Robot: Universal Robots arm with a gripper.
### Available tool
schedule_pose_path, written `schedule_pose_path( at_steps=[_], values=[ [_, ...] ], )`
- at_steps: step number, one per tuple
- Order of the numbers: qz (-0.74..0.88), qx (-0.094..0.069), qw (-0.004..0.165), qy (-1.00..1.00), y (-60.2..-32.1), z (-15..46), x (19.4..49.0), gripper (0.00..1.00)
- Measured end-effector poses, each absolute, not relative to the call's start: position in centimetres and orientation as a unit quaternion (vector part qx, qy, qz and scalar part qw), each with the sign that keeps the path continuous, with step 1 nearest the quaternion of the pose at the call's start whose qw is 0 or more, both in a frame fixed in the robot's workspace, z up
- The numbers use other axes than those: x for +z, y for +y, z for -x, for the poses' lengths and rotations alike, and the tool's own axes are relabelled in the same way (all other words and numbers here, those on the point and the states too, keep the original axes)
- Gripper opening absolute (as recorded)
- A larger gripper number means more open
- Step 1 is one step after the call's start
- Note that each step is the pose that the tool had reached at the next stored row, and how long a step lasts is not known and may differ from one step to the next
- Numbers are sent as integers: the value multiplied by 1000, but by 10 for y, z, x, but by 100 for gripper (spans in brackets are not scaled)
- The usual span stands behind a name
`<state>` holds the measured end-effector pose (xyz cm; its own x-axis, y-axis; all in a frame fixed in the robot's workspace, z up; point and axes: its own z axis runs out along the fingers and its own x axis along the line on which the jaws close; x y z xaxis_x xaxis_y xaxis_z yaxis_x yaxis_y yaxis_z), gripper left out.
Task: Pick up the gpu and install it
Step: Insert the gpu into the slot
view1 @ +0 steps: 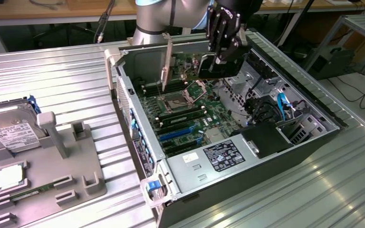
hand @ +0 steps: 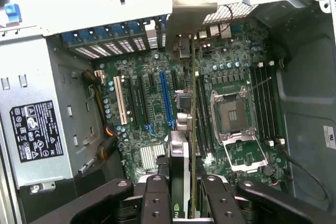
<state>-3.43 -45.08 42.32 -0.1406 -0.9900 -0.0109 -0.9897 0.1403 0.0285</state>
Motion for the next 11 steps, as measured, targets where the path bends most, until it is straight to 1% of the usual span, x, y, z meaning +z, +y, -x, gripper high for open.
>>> schedule_pose_path(
  at_steps=[11],
  values=[
    [-706,-8,0,-708,-451,34,422,28]
  ],
)
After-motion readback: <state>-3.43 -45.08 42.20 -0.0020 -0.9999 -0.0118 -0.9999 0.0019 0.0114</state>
